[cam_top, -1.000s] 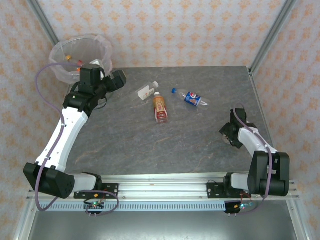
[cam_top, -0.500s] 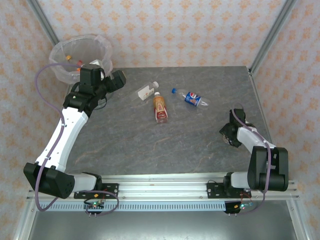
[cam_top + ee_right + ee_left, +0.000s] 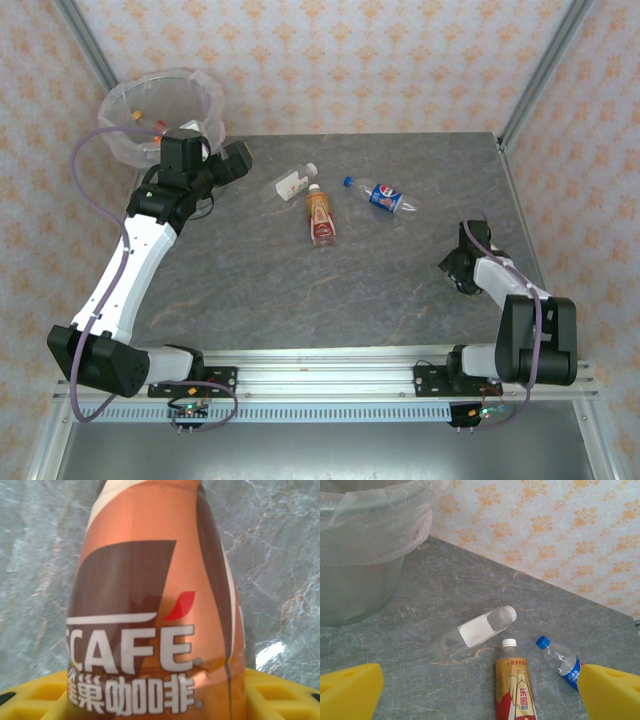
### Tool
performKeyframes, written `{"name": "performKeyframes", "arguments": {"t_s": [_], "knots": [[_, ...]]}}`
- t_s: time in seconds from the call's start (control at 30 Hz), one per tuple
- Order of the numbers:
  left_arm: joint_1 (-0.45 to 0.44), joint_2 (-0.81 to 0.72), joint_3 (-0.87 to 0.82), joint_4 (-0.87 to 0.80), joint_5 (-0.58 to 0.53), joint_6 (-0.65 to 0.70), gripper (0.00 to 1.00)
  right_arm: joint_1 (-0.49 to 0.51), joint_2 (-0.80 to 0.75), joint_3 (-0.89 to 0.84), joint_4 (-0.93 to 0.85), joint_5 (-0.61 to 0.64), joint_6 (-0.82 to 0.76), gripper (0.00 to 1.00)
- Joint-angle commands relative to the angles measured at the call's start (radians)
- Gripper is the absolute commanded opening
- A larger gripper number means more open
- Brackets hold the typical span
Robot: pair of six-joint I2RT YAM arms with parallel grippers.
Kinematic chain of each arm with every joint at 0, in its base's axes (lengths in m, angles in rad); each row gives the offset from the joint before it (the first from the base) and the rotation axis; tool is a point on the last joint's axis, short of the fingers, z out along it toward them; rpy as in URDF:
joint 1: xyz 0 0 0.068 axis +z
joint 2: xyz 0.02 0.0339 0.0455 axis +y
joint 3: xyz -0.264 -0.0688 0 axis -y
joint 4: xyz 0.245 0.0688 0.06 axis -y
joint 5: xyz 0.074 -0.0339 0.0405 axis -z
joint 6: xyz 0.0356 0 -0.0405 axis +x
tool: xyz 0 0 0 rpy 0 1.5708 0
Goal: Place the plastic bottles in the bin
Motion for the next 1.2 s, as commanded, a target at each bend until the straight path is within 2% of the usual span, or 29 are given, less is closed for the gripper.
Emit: {"name": "performKeyframes", "arguments": {"t_s": [0.0,0.1,0.17,0.33,0.5,0.83,0.97,1.17], "knots": [[-0.005,-0.012,-0.009,-0.027,-0.009,0.018,1.00,-0.006,-0.086,-0.019,0.036,-0.049,-0.041,0.57],[-0.005,-0.013,-0.017,-0.019,0.022,0.014,1.00,-0.005,-0.173,-0.043,0.087,-0.100,-0.051,0.55],[-0.005,-0.012,-0.026,-0.007,0.054,0.009,1.00,-0.003,-0.230,-0.069,0.157,-0.188,-0.059,0.53],[-0.007,0.003,-0.062,0.059,0.172,-0.018,1.00,0.053,-0.329,-0.126,0.356,-0.309,-0.055,0.53],[-0.025,0.029,-0.085,0.136,0.274,-0.062,1.00,0.169,-0.299,-0.100,0.473,-0.375,-0.068,0.52],[-0.096,0.057,-0.101,0.205,0.367,-0.065,1.00,0.373,-0.211,-0.029,0.575,-0.386,-0.153,0.54],[-0.138,0.056,-0.117,0.277,0.440,-0.044,1.00,0.441,-0.183,0.000,0.599,-0.406,-0.163,0.54],[-0.232,0.070,-0.100,0.288,0.436,0.054,1.00,0.538,-0.144,0.059,0.615,-0.428,-0.199,0.54]]}}
